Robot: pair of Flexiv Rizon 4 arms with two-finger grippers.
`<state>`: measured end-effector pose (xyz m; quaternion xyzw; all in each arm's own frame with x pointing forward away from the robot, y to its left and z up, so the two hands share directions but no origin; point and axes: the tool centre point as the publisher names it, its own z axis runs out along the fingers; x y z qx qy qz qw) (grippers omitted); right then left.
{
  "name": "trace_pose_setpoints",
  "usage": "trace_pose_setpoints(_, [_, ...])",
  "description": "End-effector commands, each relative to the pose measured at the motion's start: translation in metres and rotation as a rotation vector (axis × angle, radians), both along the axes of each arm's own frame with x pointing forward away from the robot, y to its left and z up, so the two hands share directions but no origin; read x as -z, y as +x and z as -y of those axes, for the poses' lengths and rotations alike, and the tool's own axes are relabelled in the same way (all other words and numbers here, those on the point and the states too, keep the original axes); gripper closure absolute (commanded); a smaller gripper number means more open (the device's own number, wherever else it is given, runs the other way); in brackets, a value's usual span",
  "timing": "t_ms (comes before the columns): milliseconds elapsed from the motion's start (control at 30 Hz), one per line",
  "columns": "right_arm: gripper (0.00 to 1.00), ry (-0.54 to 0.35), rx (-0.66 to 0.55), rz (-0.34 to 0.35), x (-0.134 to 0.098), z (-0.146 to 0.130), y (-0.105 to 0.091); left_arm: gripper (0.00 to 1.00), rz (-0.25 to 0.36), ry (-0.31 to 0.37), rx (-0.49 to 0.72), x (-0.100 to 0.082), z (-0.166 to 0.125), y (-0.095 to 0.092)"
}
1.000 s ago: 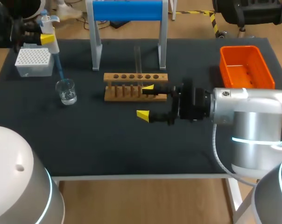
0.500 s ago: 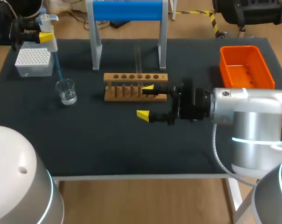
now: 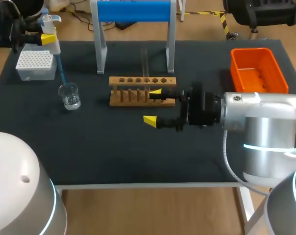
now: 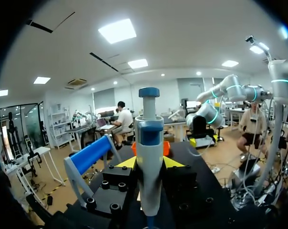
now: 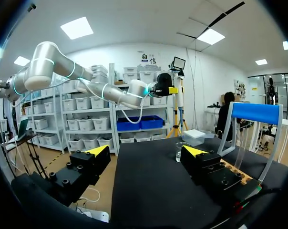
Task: Invert the test tube, pick up the pipette, mount the tip to pipette, aspirate from beaker and dispense into the tube, eject the tip, return the pipette, and cap with the stopper.
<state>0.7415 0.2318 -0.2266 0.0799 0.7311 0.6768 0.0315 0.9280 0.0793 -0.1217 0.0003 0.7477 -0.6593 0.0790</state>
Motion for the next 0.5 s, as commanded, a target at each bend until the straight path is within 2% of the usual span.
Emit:
trace_pose_setpoints(33, [0.00,0.000,-0.002,0.000,0.000,0.003,-0.001,1.00,0.001,-0.001,0.003,0.000,-0.001,0.001])
trace_pose_setpoints(200, [0.00,0.000,-0.002,0.000,0.000,0.003,-0.001,1.00,0.001,-0.001,0.003,0.000,-0.001,0.001])
trace_pose_setpoints(333, [0.00,-0.037,0.007,0.025,0.000,-0.023,-0.006,1.00,0.001,-0.001,0.003,0.000,-0.001,0.001])
trace_pose_setpoints(500, [0.00,-0.089,0.063,0.014,0.003,-0.056,-0.005,1.00,0.001,-0.001,0.003,0.000,-0.001,0.001])
